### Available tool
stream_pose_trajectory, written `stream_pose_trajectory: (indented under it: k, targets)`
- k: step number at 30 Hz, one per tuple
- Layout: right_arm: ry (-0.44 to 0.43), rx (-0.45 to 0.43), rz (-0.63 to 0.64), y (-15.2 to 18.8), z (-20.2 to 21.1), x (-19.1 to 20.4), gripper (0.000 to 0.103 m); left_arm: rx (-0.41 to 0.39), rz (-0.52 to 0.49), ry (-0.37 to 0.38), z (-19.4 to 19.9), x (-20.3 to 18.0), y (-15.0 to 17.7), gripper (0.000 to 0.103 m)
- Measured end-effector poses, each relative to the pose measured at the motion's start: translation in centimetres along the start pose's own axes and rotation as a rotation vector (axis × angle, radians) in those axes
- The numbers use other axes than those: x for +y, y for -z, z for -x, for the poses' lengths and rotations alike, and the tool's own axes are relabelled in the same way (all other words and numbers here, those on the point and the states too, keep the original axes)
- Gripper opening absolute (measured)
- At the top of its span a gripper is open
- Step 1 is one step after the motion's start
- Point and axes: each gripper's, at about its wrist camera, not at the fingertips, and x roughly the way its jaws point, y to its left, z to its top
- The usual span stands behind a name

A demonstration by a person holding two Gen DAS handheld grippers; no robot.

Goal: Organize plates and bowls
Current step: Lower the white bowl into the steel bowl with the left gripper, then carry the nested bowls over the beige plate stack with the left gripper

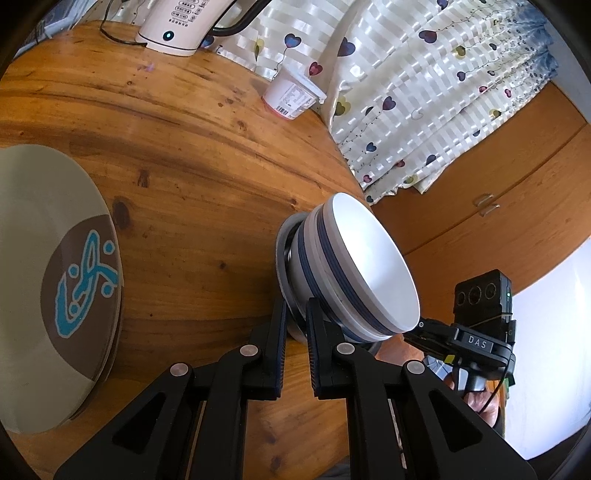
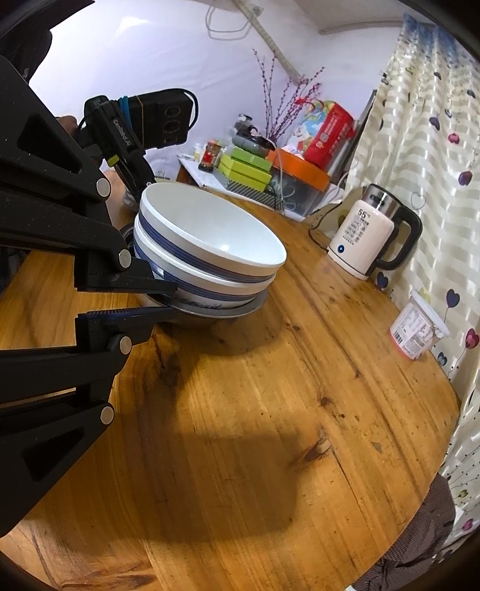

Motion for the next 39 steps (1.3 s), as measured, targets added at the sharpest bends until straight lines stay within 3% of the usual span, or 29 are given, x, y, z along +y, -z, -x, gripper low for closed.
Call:
stream_pose_trajectory:
  k: [16,39]
  targets:
    - [-0.032,0.007,0.064,-1.4,-1.3,3.3,0.007,-0.072,-0.002,-0.024,3.7,0.2,-0.5,0.01]
    - [-0.127,0.129,0.183,-2.8,-9.4,10.5,0.007,-0.22,0.088,-0.141,11.4,4.9,-0.7,0.01]
